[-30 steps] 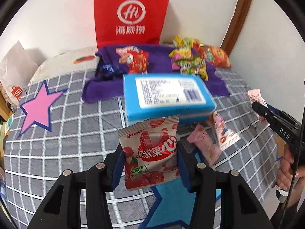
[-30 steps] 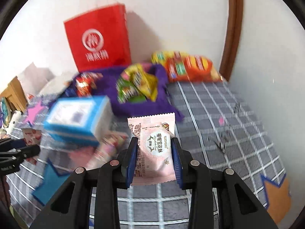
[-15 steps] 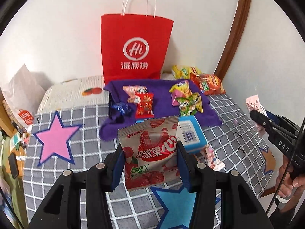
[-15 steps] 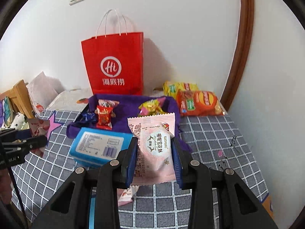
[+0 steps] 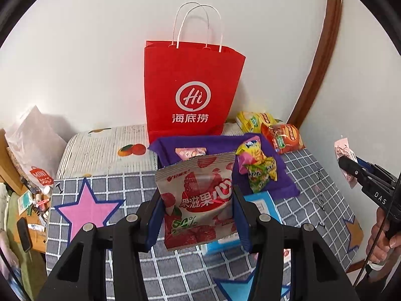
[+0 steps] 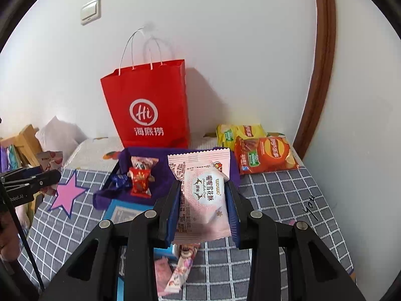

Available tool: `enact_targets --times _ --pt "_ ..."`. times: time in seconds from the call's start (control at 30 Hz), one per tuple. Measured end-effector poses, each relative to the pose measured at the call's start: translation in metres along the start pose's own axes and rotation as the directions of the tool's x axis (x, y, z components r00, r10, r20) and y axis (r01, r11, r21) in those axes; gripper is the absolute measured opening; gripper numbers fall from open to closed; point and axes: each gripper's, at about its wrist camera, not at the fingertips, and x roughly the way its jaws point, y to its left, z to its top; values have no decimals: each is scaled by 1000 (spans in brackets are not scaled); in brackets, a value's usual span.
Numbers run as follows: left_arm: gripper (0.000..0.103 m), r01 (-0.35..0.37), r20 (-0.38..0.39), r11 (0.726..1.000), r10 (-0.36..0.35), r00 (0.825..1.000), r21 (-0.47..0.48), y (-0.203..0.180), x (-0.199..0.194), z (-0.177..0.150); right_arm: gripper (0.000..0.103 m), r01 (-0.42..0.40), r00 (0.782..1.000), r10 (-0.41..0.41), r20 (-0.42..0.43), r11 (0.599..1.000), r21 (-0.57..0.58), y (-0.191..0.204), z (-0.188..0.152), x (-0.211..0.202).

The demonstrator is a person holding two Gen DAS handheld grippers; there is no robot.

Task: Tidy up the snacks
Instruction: 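Carry both held packets over the purple cloth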

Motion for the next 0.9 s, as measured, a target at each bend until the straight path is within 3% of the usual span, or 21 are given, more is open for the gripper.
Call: enact_targets --times 0.5,0.8,0.9 --pt "48 67 0 994 -67 998 -86 2 42 54 34 -81 996 83 -31 995 57 0 41 60" --pt "48 -21 18 993 23 1000 -118 23 67 64 34 -135 990 137 -27 990 43 17 68 92" --pt "48 6 -25 987 -10 1000 -158 36 80 66 34 -150 988 151 -28 988 31 24 74 107"
